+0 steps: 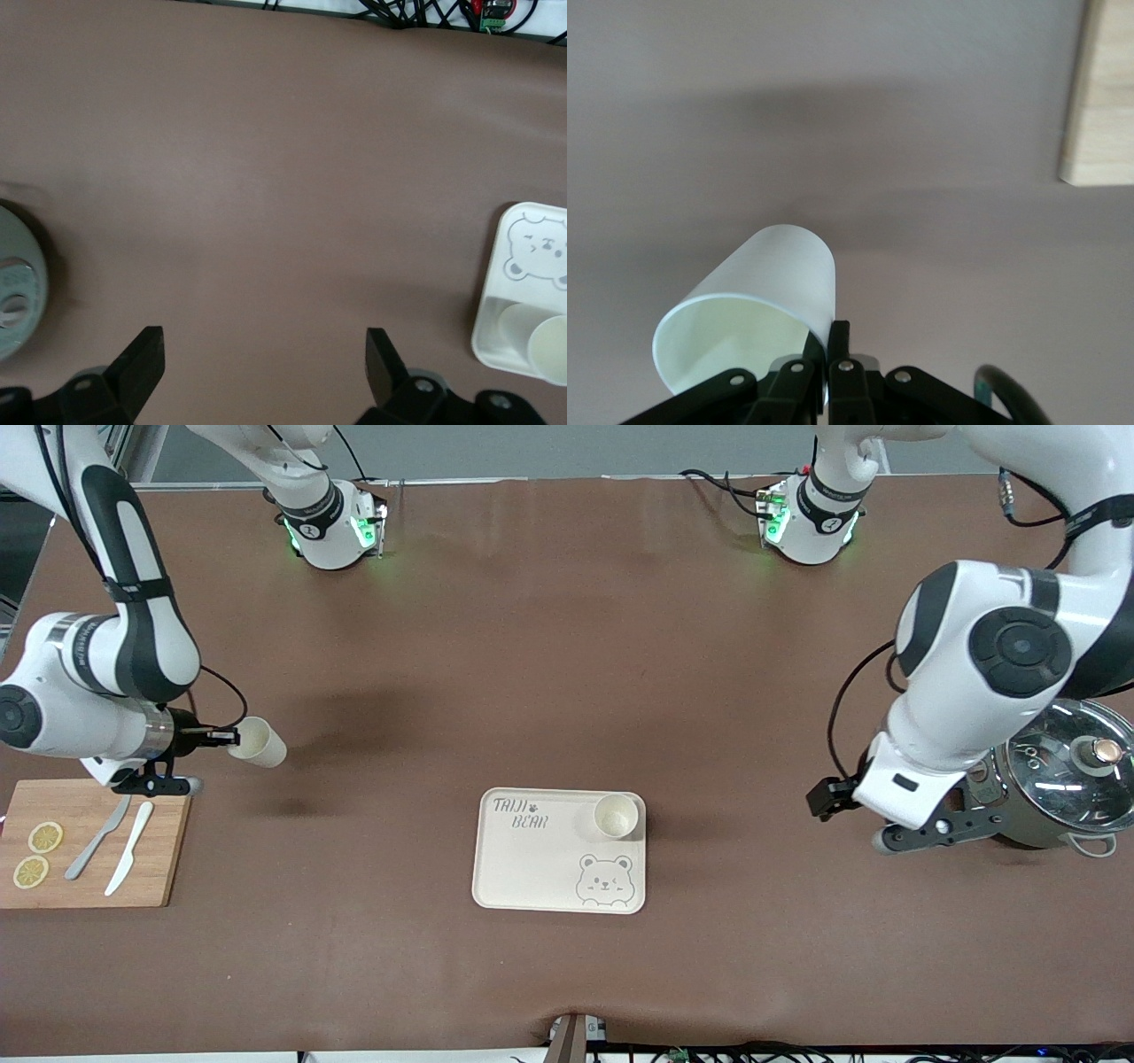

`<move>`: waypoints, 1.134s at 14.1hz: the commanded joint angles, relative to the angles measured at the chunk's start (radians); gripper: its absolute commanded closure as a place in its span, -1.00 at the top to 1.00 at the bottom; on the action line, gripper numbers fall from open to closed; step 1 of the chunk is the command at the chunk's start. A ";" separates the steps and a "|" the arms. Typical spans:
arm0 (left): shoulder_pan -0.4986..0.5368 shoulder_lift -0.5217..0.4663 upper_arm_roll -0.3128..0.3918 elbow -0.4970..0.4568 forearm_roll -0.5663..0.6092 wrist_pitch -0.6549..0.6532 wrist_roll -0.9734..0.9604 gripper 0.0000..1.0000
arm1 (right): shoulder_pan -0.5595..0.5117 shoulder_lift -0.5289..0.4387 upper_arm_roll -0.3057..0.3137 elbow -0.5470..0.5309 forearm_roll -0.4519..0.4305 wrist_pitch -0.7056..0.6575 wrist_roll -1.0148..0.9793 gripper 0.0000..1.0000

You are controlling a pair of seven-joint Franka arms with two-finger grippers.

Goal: Place white IKEA cup upright on tray with both arms
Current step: 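Release the cup on the tray while the right gripper grasps the other cup, then carry the cup with the right gripper onto the tray beside the first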

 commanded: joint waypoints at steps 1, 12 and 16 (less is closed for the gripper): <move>0.059 -0.067 -0.014 -0.031 0.005 -0.065 0.107 1.00 | 0.068 0.057 -0.002 0.139 0.041 -0.058 0.111 -1.00; 0.157 -0.289 -0.014 -0.181 -0.160 -0.236 0.297 1.00 | 0.393 0.276 -0.002 0.490 0.167 -0.093 0.695 -1.00; 0.159 -0.395 -0.014 -0.287 -0.179 -0.230 0.305 1.00 | 0.490 0.361 -0.003 0.581 0.167 0.011 0.872 -1.00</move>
